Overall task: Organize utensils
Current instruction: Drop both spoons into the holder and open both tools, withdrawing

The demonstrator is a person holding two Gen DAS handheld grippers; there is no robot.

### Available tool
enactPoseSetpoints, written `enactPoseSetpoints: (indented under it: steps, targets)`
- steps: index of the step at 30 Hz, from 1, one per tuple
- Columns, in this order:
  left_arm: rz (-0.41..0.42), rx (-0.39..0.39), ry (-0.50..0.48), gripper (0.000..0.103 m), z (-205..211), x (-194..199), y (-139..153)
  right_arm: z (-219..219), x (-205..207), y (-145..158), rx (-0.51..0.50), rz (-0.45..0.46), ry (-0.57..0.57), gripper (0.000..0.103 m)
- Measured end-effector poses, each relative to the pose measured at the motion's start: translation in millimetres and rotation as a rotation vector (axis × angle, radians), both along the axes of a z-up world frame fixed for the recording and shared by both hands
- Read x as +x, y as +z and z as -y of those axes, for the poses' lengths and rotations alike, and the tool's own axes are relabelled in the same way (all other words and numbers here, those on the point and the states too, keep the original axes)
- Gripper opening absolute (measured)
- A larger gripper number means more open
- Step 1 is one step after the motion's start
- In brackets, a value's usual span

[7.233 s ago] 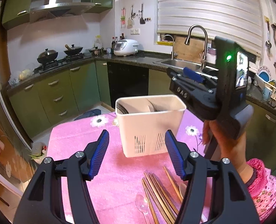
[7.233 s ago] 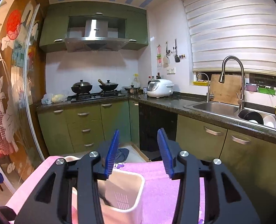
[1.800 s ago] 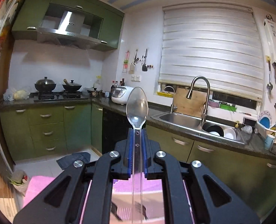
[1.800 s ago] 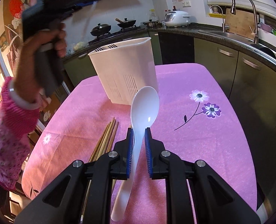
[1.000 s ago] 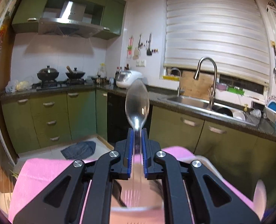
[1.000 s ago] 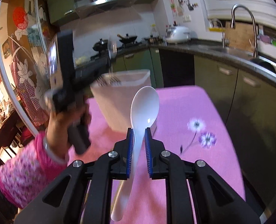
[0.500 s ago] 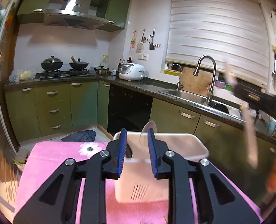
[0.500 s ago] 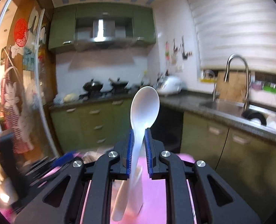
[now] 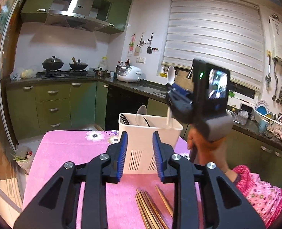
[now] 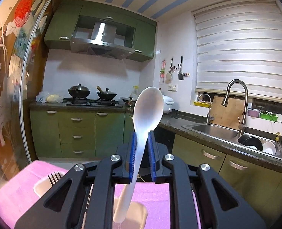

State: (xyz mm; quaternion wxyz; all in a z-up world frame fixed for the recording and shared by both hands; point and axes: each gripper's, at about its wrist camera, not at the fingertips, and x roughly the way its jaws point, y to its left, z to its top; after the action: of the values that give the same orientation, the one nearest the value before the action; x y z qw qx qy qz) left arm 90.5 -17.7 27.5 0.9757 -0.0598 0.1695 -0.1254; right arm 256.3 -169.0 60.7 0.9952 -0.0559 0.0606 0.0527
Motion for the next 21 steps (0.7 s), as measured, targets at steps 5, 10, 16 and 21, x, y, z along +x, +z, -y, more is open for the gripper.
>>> enactPoseSetpoints:
  steps: [5,10,16,21]
  targets:
    - [-0.020,0.000,-0.009,0.027,4.2,-2.4,-2.6,-4.6,-6.3,-26.1,-0.034,-0.010,0.008,0.014]
    - [-0.033,0.001,-0.015,0.027,6.9,-0.7,-3.9,-2.8,-19.8,-42.1,-0.064,-0.012,0.019,0.014]
    - [-0.053,0.012,-0.026,0.028,11.1,0.1,-5.0,-0.4,-38.8,-57.1,-0.096,-0.024,0.030,0.015]
    - [-0.075,0.018,-0.031,0.032,10.5,-1.8,-8.0,5.3,-68.3,-65.7,-0.122,-0.004,0.050,0.038]
